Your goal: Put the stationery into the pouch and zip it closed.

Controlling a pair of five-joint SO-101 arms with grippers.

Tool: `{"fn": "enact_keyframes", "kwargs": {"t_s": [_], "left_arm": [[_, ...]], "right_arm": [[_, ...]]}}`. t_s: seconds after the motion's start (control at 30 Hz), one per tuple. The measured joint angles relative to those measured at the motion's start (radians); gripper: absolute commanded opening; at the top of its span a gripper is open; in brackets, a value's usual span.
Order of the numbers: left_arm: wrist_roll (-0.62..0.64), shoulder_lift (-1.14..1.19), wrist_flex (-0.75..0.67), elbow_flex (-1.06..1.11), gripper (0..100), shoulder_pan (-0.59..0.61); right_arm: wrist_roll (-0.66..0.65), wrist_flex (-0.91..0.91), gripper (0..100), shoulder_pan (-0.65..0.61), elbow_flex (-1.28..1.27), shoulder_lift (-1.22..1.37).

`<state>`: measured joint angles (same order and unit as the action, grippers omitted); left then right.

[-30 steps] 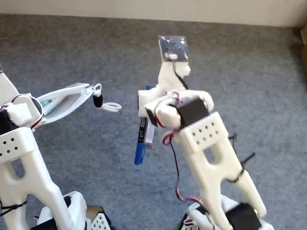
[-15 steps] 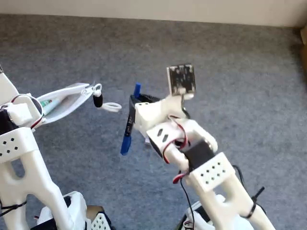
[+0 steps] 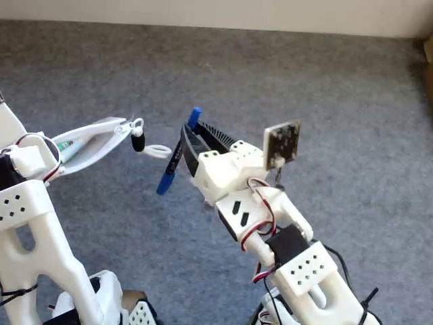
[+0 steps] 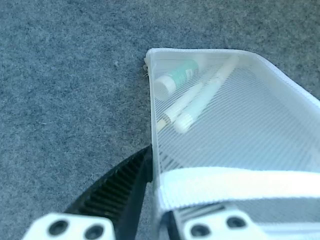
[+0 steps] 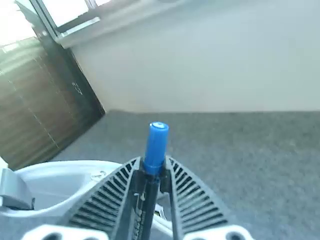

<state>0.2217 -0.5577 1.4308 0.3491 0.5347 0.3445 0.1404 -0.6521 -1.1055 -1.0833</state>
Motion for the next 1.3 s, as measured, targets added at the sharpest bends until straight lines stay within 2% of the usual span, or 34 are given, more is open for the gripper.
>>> {"fn": "enact_keyframes", "kwargs": {"t_s": [0.3, 0.73, 0.87, 1.1, 1.3], "left_arm": [[0.000, 0.000, 0.000, 0.000, 1, 0.000], [0.000, 0.000, 0.000, 0.000, 1, 0.000], [0.000, 0.000, 0.000, 0.000, 1, 0.000], [0.000, 0.000, 0.000, 0.000, 1, 0.000], [0.000, 0.000, 0.000, 0.003, 1, 0.000]], "right_arm": [[0.000, -0.318, 0.5, 0.000, -0.169, -0.091], [0.000, -0.612, 0.5, 0.000, -0.213, -0.095], [0.000, -0.652, 0.5, -0.002, -0.213, -0.095], [0.000, -0.657, 0.5, -0.092, -0.195, -0.095], [0.000, -0.657, 0.5, -0.175, -0.074, -0.095]]}}
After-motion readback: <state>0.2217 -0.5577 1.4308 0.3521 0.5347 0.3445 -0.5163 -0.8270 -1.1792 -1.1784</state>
